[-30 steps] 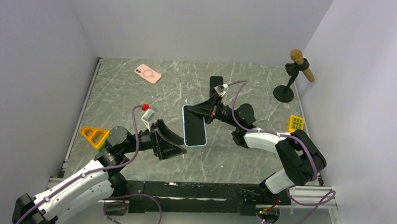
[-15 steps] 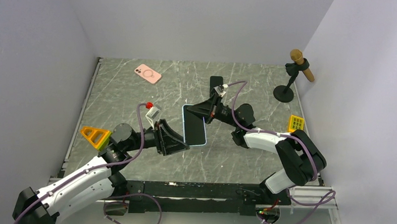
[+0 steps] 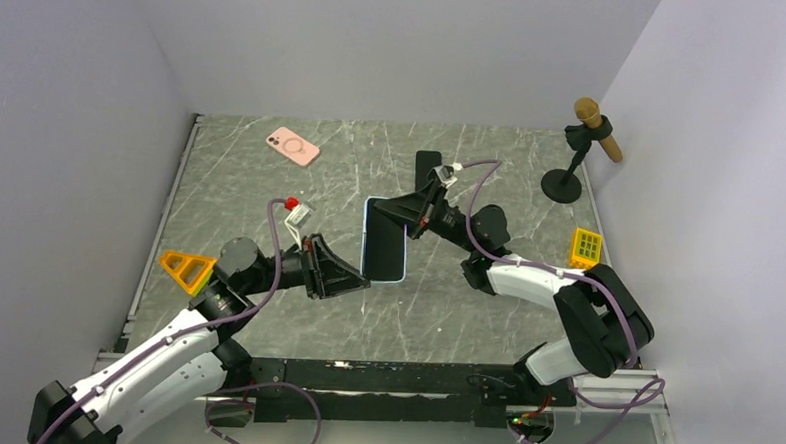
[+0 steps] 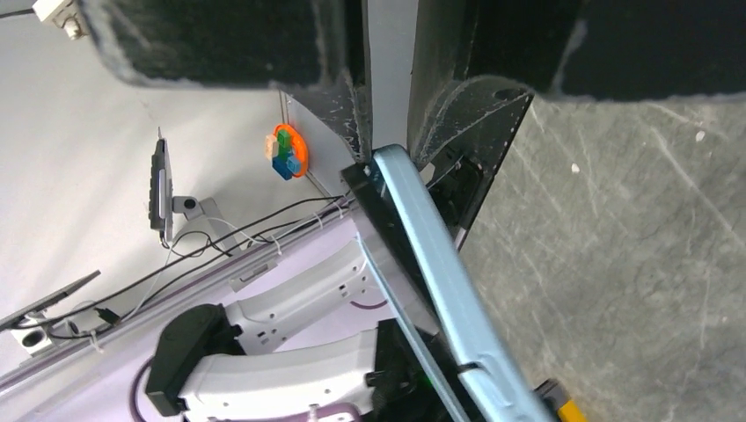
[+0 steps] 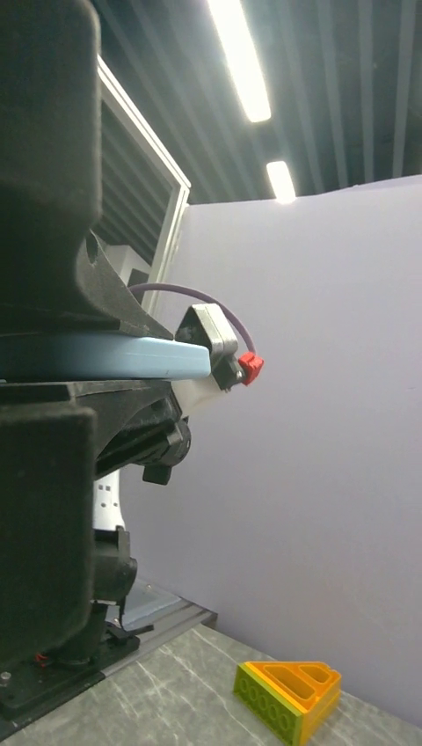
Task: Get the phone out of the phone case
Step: Remove the phone case from the phone.
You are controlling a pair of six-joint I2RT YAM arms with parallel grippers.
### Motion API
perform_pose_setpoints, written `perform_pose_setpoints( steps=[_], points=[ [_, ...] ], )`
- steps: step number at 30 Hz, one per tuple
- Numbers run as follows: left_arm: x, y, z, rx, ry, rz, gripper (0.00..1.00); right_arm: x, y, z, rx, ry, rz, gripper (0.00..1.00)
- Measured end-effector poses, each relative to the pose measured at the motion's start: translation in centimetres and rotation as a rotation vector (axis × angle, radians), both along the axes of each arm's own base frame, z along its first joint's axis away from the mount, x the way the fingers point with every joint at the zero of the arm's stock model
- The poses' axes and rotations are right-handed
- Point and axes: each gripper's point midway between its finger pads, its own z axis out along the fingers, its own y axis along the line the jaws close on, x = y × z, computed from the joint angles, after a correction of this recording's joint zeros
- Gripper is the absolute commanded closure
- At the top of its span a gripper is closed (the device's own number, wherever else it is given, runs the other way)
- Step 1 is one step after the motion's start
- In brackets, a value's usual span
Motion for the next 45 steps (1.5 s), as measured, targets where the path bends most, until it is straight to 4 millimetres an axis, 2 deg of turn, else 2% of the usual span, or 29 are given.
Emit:
perform_pose_setpoints(
  steps=[3, 5, 10, 13, 15, 17, 18, 22, 24, 29, 33, 38, 40, 42, 44, 45],
  points=[
    [0.7, 0.2, -1.1, 0.031, 0.057, 0.006, 0.89, 0.2, -0.2, 0.4, 0.006, -0.020, -0.025, 1.00],
    [0.9, 0.1, -1.8, 0.051, 0.089, 0.000, 0.86, 0.1, -0.2, 0.6, 0.003, -0.042, -0.035, 1.00],
    [0.8, 0.0, -2.1, 0.085, 0.151, -0.021, 0.57, -0.1, 0.0, 0.4, -0.014, -0.070, -0.046, 1.00],
    [0.7, -0.1, -2.3, 0.096, 0.178, -0.027, 0.49, -0.5, 0.5, 0.3, -0.026, -0.062, -0.044, 1.00],
    [0.7, -0.2, -2.6, 0.101, 0.209, -0.032, 0.48, -1.3, 0.9, 0.5, -0.027, -0.084, -0.031, 1.00],
    [0.6, -0.2, -2.7, 0.102, 0.234, -0.042, 0.52, -1.9, 1.2, 0.6, -0.028, -0.101, -0.020, 1.00],
    [0.5, -0.2, -2.6, 0.099, 0.238, -0.046, 0.57, -2.0, 1.3, 0.6, -0.028, -0.101, -0.020, 1.00],
    [0.4, -0.2, -2.2, 0.091, 0.223, -0.049, 0.90, -1.8, 1.8, 0.1, -0.032, -0.085, -0.027, 1.00],
    [0.6, 0.0, -1.9, 0.108, 0.209, -0.024, 1.00, -1.4, 2.2, -0.6, -0.038, -0.053, -0.032, 1.00],
    [1.5, 1.4, -2.0, 0.241, 0.199, 0.171, 1.00, -1.1, 2.9, -0.5, 0.009, -0.043, -0.054, 1.00],
    [1.5, 3.6, -1.7, 0.296, 0.171, 0.302, 1.00, -1.6, 4.0, -0.1, 0.071, -0.025, -0.052, 1.00],
    [2.9, 5.0, -2.5, 0.336, 0.167, 0.426, 1.00, -0.1, 5.0, -1.6, 0.075, 0.049, -0.080, 1.00],
    [3.2, 5.4, -2.4, 0.332, 0.160, 0.452, 1.00, 0.1, 5.1, -1.6, 0.081, 0.062, -0.080, 1.00],
    [3.3, 5.5, -2.0, 0.322, 0.149, 0.460, 0.84, 0.2, 5.2, -1.3, 0.087, 0.059, -0.077, 1.00],
    [3.2, 5.5, -1.7, 0.319, 0.139, 0.456, 0.54, 0.1, 5.3, -1.0, 0.091, 0.053, -0.073, 1.00],
    [3.1, 5.5, -1.6, 0.322, 0.133, 0.452, 0.44, 0.1, 5.3, -1.0, 0.091, 0.053, -0.071, 1.00]
  ],
)
